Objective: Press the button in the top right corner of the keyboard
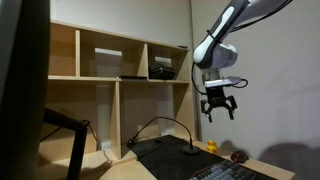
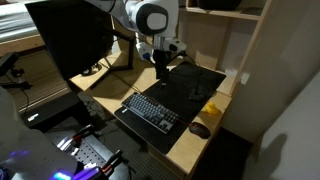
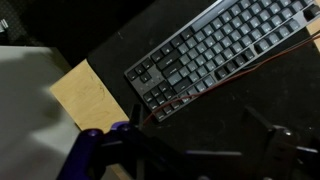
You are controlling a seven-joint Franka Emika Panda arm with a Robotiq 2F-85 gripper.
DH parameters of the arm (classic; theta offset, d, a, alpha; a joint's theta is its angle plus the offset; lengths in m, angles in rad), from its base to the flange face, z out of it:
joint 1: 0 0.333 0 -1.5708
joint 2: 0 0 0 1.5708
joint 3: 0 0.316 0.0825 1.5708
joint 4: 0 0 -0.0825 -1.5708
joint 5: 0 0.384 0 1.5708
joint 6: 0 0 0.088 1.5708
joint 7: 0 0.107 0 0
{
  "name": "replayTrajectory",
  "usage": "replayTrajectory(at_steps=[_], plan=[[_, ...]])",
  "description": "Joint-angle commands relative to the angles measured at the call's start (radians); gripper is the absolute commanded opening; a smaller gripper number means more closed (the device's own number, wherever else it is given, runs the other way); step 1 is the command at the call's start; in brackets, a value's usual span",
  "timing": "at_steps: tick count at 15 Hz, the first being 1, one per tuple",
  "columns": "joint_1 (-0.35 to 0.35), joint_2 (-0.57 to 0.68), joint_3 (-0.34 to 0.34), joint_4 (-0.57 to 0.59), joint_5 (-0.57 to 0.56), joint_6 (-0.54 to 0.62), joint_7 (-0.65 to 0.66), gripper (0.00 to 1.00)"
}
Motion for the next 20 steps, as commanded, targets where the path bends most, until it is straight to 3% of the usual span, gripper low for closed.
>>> replayTrajectory(at_steps=[1, 5, 8, 9, 14, 20], plan=[[0.004, 0.085, -0.012, 0.037, 0.039, 0.022, 0.087, 1.00], [0.009, 0.195, -0.027, 0.061, 0.139, 0.169, 0.261, 1.00], [0.015, 0.269, -0.056, 0.085, 0.138, 0.264, 0.396, 1.00], [0.018, 0.220, -0.044, 0.048, 0.131, 0.231, 0.334, 1.00], [0.018, 0.296, -0.065, 0.090, 0.127, 0.244, 0.396, 1.00], [-0.003, 0.406, -0.095, 0.100, 0.207, 0.361, 0.495, 1.00]])
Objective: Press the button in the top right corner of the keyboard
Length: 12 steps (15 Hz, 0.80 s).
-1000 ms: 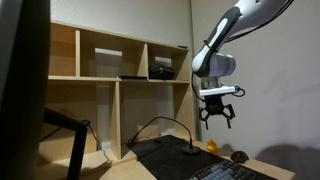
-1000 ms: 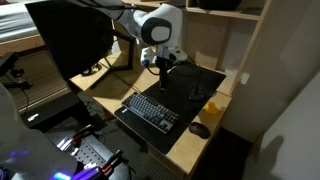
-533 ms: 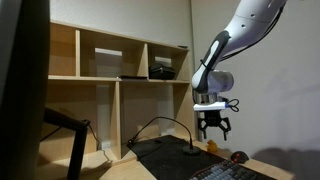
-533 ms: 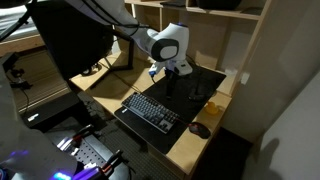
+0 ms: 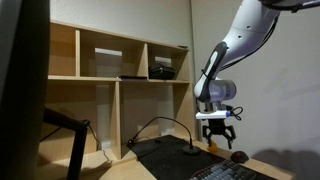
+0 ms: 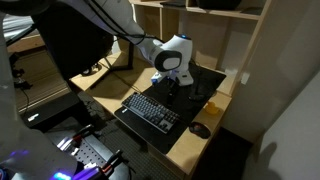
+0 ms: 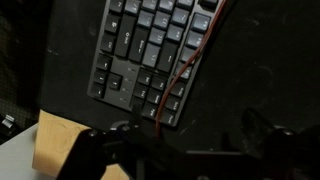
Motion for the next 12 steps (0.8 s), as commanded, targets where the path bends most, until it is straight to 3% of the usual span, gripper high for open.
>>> replayTrajectory(at_steps=[1, 5, 12], plan=[[0.009, 0.020, -0.018, 0.003, 0.019, 0.021, 0.009, 1.00], [0.007, 0.052, -0.025, 0.014, 0.032, 0.049, 0.030, 1.00], [0.038, 0.155, -0.089, 0.031, 0.021, 0.299, 0.236, 1.00]])
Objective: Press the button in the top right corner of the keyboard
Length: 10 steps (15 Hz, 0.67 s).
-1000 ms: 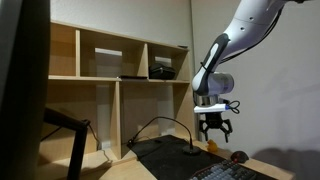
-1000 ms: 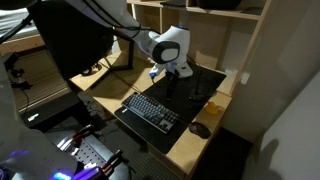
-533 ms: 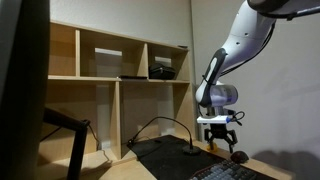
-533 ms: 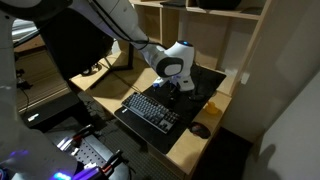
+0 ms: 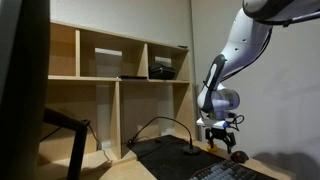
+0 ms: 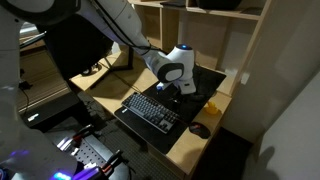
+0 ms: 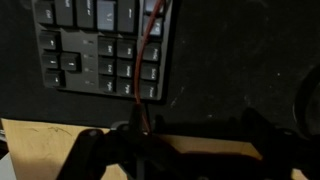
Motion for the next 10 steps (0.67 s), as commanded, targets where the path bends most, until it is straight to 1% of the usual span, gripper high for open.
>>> replayTrajectory(at_steps=[1, 3, 6, 8, 10], plan=[[0.011, 0.018, -0.018, 0.003, 0.007, 0.028, 0.020, 1.00], [0.015, 0.041, -0.032, 0.007, 0.006, 0.056, 0.046, 1.00], [0.023, 0.056, -0.036, 0.015, 0.001, 0.064, 0.057, 1.00], [0.016, 0.072, -0.016, 0.021, 0.029, 0.090, 0.060, 1.00], [0.029, 0.100, -0.029, 0.036, 0.037, 0.094, 0.109, 1.00]])
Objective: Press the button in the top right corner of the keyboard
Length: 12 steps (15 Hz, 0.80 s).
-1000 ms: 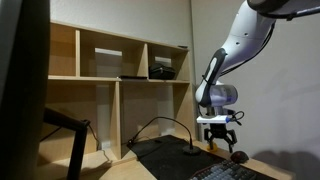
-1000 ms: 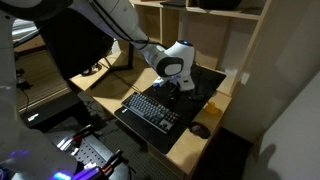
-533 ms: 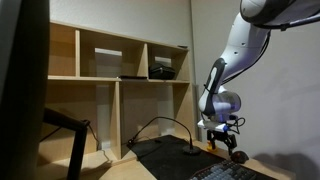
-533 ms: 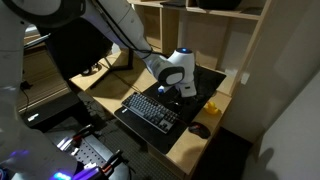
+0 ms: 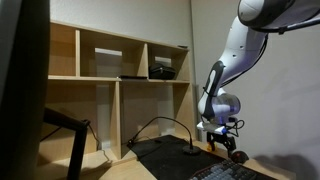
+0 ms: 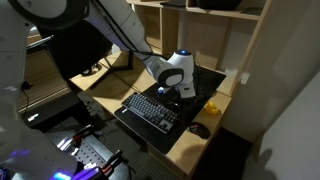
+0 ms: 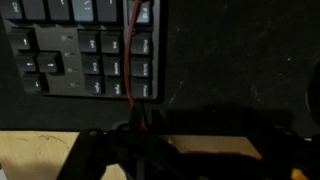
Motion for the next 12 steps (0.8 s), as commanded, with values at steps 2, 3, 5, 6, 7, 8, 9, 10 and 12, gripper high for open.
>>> replayTrajectory(at_steps=[2, 3, 5, 6, 7, 8, 9, 10, 12], plan=[[0.010, 0.014, -0.006, 0.006, 0.010, 0.000, 0.027, 1.00], [0.011, 0.022, -0.006, 0.011, 0.010, 0.002, 0.035, 1.00], [0.011, 0.030, -0.007, 0.016, 0.011, 0.003, 0.038, 1.00], [0.009, 0.037, 0.000, 0.023, 0.019, 0.007, 0.040, 1.00], [0.008, 0.042, 0.004, 0.026, 0.023, 0.014, 0.040, 1.00], [0.008, 0.047, 0.008, 0.031, 0.026, 0.006, 0.041, 1.00], [0.006, 0.049, 0.012, 0.033, 0.028, 0.003, 0.037, 1.00], [0.004, 0.050, 0.014, 0.033, 0.030, -0.004, 0.036, 1.00], [0.004, 0.055, 0.014, 0.026, 0.029, -0.002, 0.038, 1.00]])
